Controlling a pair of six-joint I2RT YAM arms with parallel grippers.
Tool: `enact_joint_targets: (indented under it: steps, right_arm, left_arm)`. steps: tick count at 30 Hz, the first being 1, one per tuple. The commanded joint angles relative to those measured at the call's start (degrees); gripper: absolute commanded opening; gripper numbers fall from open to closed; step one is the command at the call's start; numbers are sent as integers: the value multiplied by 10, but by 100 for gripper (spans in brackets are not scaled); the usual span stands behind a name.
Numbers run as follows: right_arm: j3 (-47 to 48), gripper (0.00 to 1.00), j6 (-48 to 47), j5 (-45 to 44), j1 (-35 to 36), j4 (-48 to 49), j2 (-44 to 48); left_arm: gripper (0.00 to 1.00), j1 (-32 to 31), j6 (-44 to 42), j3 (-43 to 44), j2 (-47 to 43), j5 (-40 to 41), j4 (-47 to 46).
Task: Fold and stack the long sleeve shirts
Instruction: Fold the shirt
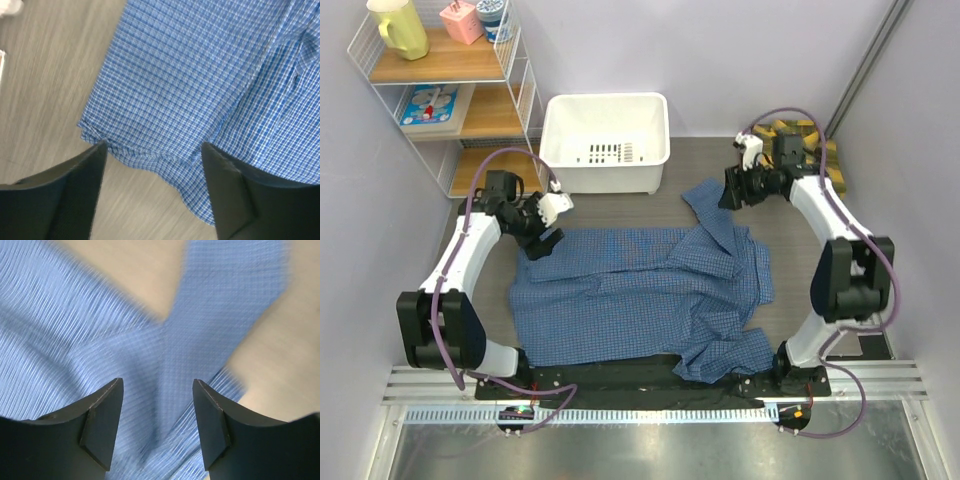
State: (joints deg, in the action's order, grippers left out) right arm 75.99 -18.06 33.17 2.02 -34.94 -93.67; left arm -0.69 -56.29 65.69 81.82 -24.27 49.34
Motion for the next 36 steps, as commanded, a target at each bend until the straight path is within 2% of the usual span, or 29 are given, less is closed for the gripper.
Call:
enact_joint_targets:
  steps: [1, 3, 4, 8, 10, 13, 18, 24, 28, 32, 36]
  right_arm:
    - [121, 65, 36, -69, -3, 59, -130]
    - [184, 69, 38, -78, -2, 59, -176]
    - [203, 70, 41, -85, -1, 59, -220]
    - [295, 70, 51, -92, 8, 55, -296]
    - [305, 70, 49, -93, 13, 57, -306]
    - [293, 68, 44, -100, 32, 67, -298]
    - [214, 66, 16, -163, 77, 122, -253]
    - [202, 68, 4, -178, 112, 112, -277]
    - [206, 68, 7, -173, 116, 101, -293]
    - [194, 67, 8, -183, 117, 101, -299]
    - [181, 62, -3, -197, 119, 102, -308]
  left_arm:
    - [86, -2, 93, 30, 1, -38, -34]
    - [92, -3, 119, 30, -3, -38, -57]
    - [98, -3, 124, 30, -8, -37, -64]
    - [100, -5, 137, 34, -10, -32, -78]
    - [100, -5, 138, 35, -10, -24, -79]
    - [100, -5, 138, 30, -14, -10, -80]
    - [100, -5, 145, 10, -30, 0, -96]
    - [100, -5, 193, 13, -37, 26, -130]
    - [100, -5, 242, 8, -73, 62, -204]
    - [100, -5, 297, -28, -122, 93, -340]
    - [100, -5, 343, -21, -142, 67, -352]
